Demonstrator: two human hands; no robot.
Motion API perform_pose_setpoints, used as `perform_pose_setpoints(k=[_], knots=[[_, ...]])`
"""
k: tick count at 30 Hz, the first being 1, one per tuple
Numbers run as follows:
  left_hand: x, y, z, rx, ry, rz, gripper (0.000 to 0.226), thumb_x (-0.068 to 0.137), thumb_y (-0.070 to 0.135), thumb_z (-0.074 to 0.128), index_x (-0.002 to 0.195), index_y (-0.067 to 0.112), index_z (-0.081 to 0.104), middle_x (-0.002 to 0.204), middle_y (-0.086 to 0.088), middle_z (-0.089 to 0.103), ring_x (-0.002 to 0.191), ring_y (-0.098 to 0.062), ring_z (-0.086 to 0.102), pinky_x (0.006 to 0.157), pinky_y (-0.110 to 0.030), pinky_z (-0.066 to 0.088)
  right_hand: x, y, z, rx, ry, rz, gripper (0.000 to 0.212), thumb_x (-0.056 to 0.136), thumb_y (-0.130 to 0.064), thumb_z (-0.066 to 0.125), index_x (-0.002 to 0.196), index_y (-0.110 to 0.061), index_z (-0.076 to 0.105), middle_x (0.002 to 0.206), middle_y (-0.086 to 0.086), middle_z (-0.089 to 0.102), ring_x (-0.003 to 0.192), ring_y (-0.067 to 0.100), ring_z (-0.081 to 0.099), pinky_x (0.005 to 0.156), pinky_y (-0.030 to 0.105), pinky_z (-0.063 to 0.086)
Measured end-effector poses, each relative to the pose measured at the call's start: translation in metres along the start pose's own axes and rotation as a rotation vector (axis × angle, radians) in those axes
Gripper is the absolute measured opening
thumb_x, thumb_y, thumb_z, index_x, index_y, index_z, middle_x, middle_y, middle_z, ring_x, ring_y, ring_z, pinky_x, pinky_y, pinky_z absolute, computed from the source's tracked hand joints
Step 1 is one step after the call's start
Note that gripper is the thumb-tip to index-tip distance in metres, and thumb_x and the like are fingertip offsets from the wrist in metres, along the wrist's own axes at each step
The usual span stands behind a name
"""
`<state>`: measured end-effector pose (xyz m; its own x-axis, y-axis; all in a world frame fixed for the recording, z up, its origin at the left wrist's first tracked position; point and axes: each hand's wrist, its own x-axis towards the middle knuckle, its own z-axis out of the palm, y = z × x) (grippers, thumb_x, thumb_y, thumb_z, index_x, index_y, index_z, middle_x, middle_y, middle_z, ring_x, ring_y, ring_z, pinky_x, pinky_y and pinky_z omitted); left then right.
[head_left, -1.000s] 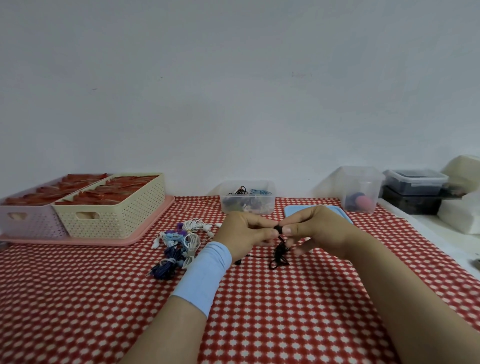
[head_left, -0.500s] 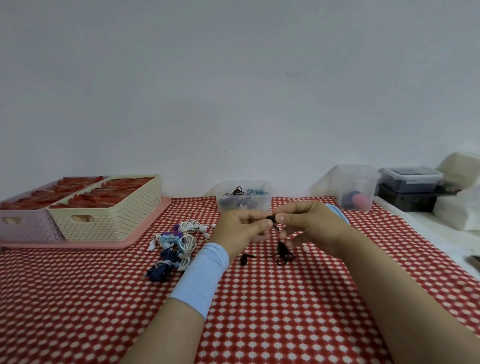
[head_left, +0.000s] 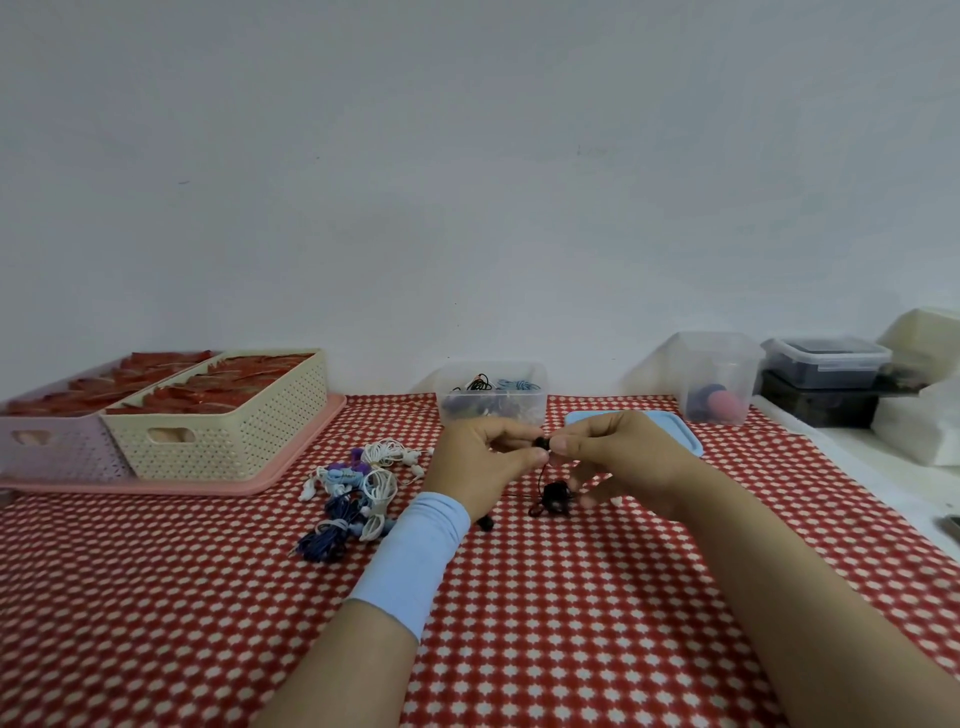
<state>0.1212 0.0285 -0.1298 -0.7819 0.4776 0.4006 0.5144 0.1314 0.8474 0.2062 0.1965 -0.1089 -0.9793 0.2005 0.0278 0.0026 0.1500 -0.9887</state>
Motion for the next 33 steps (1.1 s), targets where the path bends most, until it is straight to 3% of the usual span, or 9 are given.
perform_pose_setpoints(k=[5,13,16,19,21,24,29,33], knots=[[-0.0018,0.0044,0.0004,0.063,0.011,0.054,0.022,0.077,0.013,0.082,0.091,0.030,0.078,0.087,0.015,0.075,0.084,0.003,0.068,0.078,-0.008,0.050,0.0030,0.0016,-0.0010,0.095,-0.021,0.081,0.014,0.088,-0.013,0.073,0.097,-0.003,0.077,0.088,0.010,0.075,0.065,0.020,0.064,0.054,0.031,0.055],[-0.0038,0.0053,0.0003,0.108,0.019,0.105,0.022,0.078,0.012,0.081,0.096,0.024,0.078,0.088,0.017,0.073,0.082,0.007,0.066,0.076,-0.006,0.050,0.0067,0.0031,0.0018,0.148,-0.014,0.110,0.013,0.092,-0.010,0.068,0.102,-0.002,0.074,0.087,0.012,0.074,0.062,0.018,0.063,0.050,0.028,0.054],[-0.0034,0.0034,0.0011,0.090,0.025,0.088,0.022,0.080,0.014,0.079,0.097,0.029,0.077,0.086,0.019,0.072,0.084,0.005,0.066,0.081,-0.013,0.054,0.0066,0.0025,0.0013,0.146,-0.027,0.110,0.018,0.095,-0.015,0.067,0.107,-0.002,0.073,0.096,0.012,0.075,0.063,0.018,0.063,0.050,0.029,0.054],[-0.0013,0.0006,0.0014,-0.026,0.024,0.035,0.027,0.082,0.012,0.077,0.093,0.037,0.075,0.085,0.013,0.074,0.085,-0.004,0.070,0.083,-0.032,0.060,0.0054,0.0011,-0.0017,0.155,-0.038,0.106,0.023,0.099,-0.021,0.061,0.112,-0.006,0.072,0.095,0.010,0.074,0.062,0.018,0.061,0.049,0.028,0.051],[-0.0011,0.0008,0.0018,-0.101,0.021,-0.023,0.025,0.083,0.009,0.076,0.094,0.031,0.076,0.086,0.006,0.075,0.084,-0.010,0.072,0.080,-0.037,0.061,0.0048,0.0006,-0.0041,0.141,-0.045,0.107,0.025,0.100,-0.023,0.060,0.114,-0.006,0.071,0.093,0.008,0.073,0.061,0.017,0.059,0.046,0.025,0.045],[-0.0009,0.0018,0.0025,-0.166,-0.002,-0.065,0.020,0.084,0.006,0.075,0.098,0.019,0.077,0.089,0.000,0.076,0.085,-0.014,0.073,0.076,-0.034,0.062,0.0049,0.0023,-0.0066,0.107,-0.053,0.102,0.026,0.093,-0.024,0.067,0.108,-0.003,0.073,0.091,0.005,0.073,0.060,0.014,0.057,0.045,0.022,0.038],[-0.0014,0.0049,0.0015,-0.230,-0.033,-0.092,0.022,0.082,0.001,0.075,0.092,0.021,0.078,0.087,0.001,0.077,0.081,-0.019,0.075,0.074,-0.029,0.061,0.0058,0.0037,-0.0051,0.052,-0.033,0.084,0.031,0.071,-0.028,0.077,0.096,-0.008,0.078,0.083,0.002,0.072,0.056,0.011,0.052,0.046,0.021,0.031],[-0.0015,0.0038,0.0006,-0.175,-0.053,-0.083,0.019,0.081,0.002,0.077,0.093,0.016,0.078,0.086,-0.001,0.077,0.078,-0.017,0.075,0.074,-0.027,0.061,0.0072,0.0052,-0.0046,0.005,-0.025,0.105,0.023,0.078,-0.023,0.078,0.096,-0.009,0.079,0.083,0.003,0.072,0.055,0.009,0.052,0.047,0.022,0.031]])
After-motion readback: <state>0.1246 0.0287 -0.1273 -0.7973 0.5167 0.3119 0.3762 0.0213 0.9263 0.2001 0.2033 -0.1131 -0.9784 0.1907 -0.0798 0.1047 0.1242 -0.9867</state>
